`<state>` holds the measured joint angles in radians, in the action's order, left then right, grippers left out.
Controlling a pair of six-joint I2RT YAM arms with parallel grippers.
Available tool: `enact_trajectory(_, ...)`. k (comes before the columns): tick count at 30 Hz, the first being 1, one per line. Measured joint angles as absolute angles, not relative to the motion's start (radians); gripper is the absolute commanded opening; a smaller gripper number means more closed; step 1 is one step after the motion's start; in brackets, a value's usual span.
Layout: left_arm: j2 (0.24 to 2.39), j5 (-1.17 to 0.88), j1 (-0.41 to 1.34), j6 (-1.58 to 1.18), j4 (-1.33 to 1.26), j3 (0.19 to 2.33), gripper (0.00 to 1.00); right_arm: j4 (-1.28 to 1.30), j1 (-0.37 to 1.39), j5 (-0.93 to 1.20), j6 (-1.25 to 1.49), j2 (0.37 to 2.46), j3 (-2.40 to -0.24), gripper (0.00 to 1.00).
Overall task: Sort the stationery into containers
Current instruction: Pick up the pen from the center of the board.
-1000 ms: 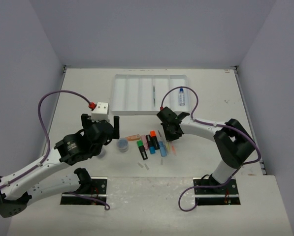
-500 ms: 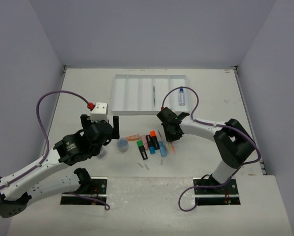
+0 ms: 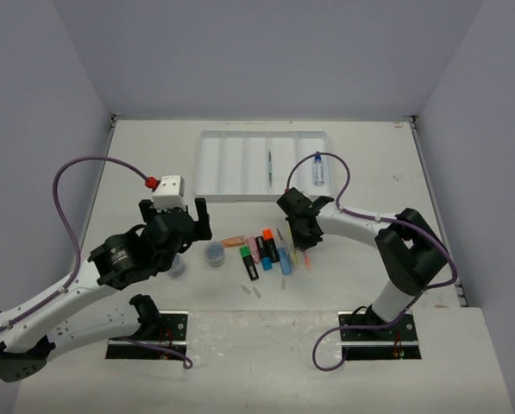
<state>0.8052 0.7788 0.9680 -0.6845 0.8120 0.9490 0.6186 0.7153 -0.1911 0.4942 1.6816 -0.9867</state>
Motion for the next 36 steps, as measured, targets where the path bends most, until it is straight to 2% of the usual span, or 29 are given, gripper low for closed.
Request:
enact_trajectory(5,0.851,0.73,0.968,-0.719,0.787,0.959,1.0,0.653,0.679,-0.21,0.491,1.611,-0.974,0.0)
enact_trajectory(14,0.985,0.619,0.967,-0.829,0.684,0.917,1.0,0.658,0.579,-0.262,0.45,1.2,-0.961,0.0)
enact_trajectory(17,1.01,0.6,0.968,-0.896,0.672,0.892,1.0,0.626,0.561,-0.277,0.443,1.137,-0.928,0.0)
enact_trajectory(20,1.012,0.624,1.0,-0.992,0.675,0.857,1.0,0.595,0.545,-0.29,0.443,1.113,-0.879,0.0)
enact_trajectory(23,1.051,0.682,1.12,-1.097,0.707,0.86,1.0,0.581,0.543,-0.298,0.443,1.117,-0.846,0.0)
enact_trajectory(26,1.171,0.723,1.217,-1.235,0.807,0.915,0.94,0.57,0.543,-0.304,0.443,1.123,-0.838,0.0)
enact_trajectory(29,1.277,0.743,1.238,-1.375,0.92,0.955,0.9,0.553,0.543,-0.311,0.442,1.124,-0.833,0.0)
enact_trajectory(34,1.308,0.716,1.278,-1.539,1.006,0.956,0.9,0.537,0.542,-0.316,0.437,1.123,-0.824,0.0)
enact_trajectory(36,1.337,0.692,1.306,-1.585,1.029,0.963,0.85,0.532,0.542,-0.317,0.436,1.122,-0.823,0.0)
